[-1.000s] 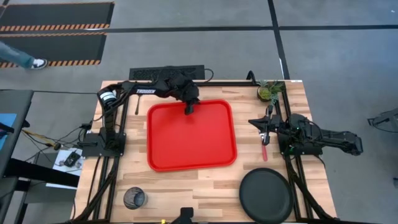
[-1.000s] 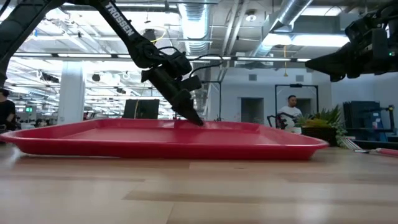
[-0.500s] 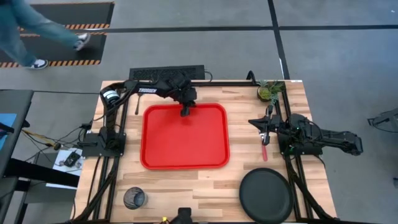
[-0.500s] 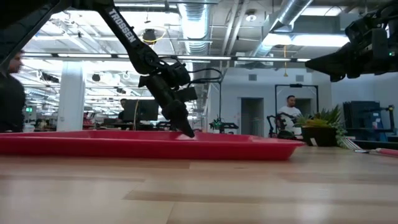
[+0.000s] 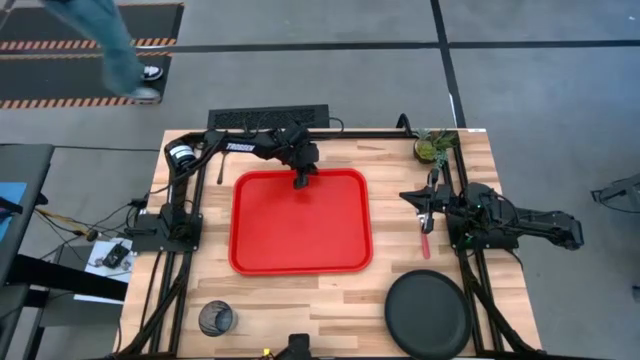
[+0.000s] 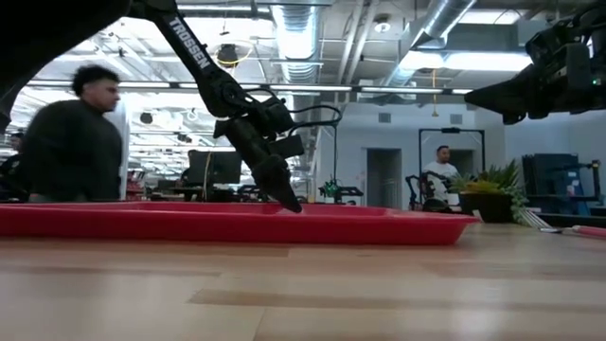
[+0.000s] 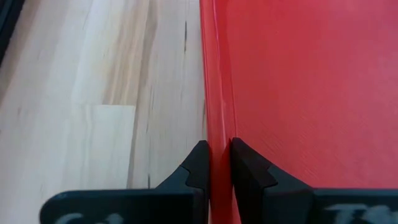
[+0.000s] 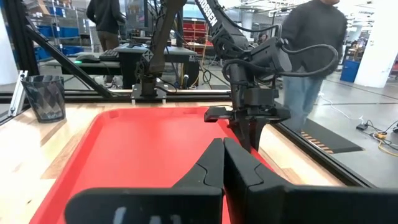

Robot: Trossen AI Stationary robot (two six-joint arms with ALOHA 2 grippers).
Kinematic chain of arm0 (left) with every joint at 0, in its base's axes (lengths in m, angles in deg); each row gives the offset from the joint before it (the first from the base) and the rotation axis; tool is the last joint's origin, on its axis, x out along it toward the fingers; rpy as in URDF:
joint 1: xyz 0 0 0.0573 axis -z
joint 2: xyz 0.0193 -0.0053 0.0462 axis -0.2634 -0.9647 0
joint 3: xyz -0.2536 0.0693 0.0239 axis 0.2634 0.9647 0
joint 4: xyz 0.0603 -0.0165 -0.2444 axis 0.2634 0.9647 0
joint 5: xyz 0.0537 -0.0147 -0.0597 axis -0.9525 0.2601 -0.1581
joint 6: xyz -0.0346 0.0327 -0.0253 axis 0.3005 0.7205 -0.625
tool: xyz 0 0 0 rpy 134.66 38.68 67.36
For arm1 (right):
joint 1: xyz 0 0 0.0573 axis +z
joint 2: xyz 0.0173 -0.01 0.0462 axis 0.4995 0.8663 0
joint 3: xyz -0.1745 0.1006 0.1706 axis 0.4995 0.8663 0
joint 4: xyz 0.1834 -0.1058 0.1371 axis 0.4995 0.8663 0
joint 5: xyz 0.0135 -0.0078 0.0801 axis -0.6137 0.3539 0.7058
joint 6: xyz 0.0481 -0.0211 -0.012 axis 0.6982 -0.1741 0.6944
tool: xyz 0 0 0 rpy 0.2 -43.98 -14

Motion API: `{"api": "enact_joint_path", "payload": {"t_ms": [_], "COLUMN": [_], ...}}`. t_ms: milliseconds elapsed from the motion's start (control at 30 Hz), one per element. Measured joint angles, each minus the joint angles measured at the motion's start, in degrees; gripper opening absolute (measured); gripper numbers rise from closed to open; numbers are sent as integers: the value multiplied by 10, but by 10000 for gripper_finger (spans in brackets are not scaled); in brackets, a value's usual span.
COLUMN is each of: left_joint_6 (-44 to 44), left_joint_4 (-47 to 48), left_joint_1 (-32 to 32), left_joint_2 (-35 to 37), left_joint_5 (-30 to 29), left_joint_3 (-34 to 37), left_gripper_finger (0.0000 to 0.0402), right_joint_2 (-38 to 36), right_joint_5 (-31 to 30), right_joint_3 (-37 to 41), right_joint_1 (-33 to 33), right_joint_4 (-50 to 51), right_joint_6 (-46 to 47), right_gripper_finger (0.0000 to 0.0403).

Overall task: Pick and place plate/cup/fork/spoon on tray
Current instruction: Move the red serving tray to the center of the table

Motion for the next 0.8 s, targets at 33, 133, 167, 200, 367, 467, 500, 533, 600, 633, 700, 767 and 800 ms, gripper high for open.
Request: {"api": "enact_joint_path", "payload": {"t_ms": [33, 133, 167, 200, 367, 467, 500, 533, 600, 633, 700, 767, 800], "left_joint_6": [0, 3, 5, 8, 19, 30, 34, 39, 48, 49, 50, 49, 49], "left_joint_4": [0, 1, 1, 2, 45, 83, 97, 107, 126, 136, 145, 146, 145], "left_joint_1": [-1, -2, -2, -2, -2, -2, -2, -2, -2, -2, -2, -1, 0], "left_joint_2": [0, 0, 0, 0, 0, 0, 0, 0, 0, 0, 0, 0, 0], "left_joint_5": [2, 7, 8, 8, 5, 0, -1, -5, -14, -16, -15, -15, -15], "left_joint_3": [0, 0, 0, 0, -15, -37, -45, -51, -59, -61, -61, -61, -61], "left_gripper_finger": [23, 24, 25, 26, 26, 26, 26, 26, 26, 26, 26, 26, 26], "right_joint_2": [0, 0, 0, 0, 0, 0, 0, 0, 0, 0, 0, 0, 0], "right_joint_5": [0, 0, 0, 0, 0, 0, 0, 0, 0, 0, 0, 0, 0], "right_joint_3": [0, 0, 0, 0, 0, 0, 0, 0, 0, 0, 0, 0, 0], "right_joint_1": [0, 0, 0, 0, 0, 0, 0, 0, 0, 0, 0, 0, 0], "right_joint_4": [0, 0, 0, 0, 0, 0, 0, 0, 0, 0, 0, 0, 0], "right_joint_6": [0, 0, 0, 0, 0, 0, 0, 0, 0, 0, 0, 0, 0], "right_gripper_finger": [16, 16, 16, 16, 16, 16, 16, 16, 16, 16, 16, 16, 16]}}
